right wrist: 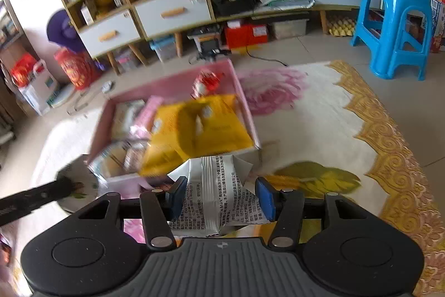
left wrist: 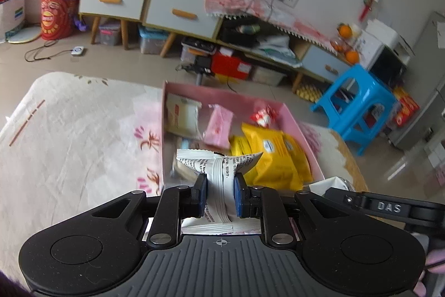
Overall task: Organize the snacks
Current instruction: 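Carry both white wrapper snacks into the pink box and open both tools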
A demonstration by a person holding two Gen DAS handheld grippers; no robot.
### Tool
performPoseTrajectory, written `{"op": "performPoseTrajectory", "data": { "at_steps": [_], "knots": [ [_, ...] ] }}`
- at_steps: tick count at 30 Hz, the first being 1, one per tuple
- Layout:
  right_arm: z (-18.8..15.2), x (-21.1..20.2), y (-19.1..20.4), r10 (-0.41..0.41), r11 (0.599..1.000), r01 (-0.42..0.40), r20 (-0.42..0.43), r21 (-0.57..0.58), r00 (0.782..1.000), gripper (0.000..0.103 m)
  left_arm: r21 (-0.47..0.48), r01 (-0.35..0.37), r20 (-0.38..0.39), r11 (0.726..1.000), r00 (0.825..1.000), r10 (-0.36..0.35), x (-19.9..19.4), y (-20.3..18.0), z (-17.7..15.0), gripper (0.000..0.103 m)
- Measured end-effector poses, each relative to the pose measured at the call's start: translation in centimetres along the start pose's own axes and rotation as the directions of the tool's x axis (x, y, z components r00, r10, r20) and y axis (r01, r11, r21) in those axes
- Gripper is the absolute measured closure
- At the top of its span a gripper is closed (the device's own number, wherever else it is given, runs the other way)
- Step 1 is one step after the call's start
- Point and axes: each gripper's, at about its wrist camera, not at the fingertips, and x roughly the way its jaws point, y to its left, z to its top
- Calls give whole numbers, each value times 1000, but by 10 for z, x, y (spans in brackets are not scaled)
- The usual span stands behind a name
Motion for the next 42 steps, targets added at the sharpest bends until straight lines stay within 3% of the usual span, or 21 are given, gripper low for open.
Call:
{"op": "performPoseTrajectory", "data": {
  "at_steps": [7,14,17,18,29,36,42],
  "knots": [
    [11,3,22,104,995,-104,65,-5,992,59,-82,-23,40,996,999,27,18,10,7,86],
    [20,25,42,169,985,-170,60,4,984,59,-104,-32,60,994,997,39,35,16,13,86],
    [24,33,48,201,979,-203,62,30,978,76,-106,-38,64,994,997,45,39,17,15,86],
    [26,36,48,209,976,-212,64,47,976,78,-115,-36,64,993,997,44,41,18,15,85],
    [24,54,43,183,972,-191,70,138,981,78,-121,-57,93,991,993,69,55,22,25,85],
    [19,46,49,196,980,-197,38,23,980,70,-110,-37,108,993,993,49,73,27,38,84],
    [12,44,52,189,981,-190,-19,-47,982,56,-116,-53,96,992,993,64,66,33,35,72]
  ]
}}
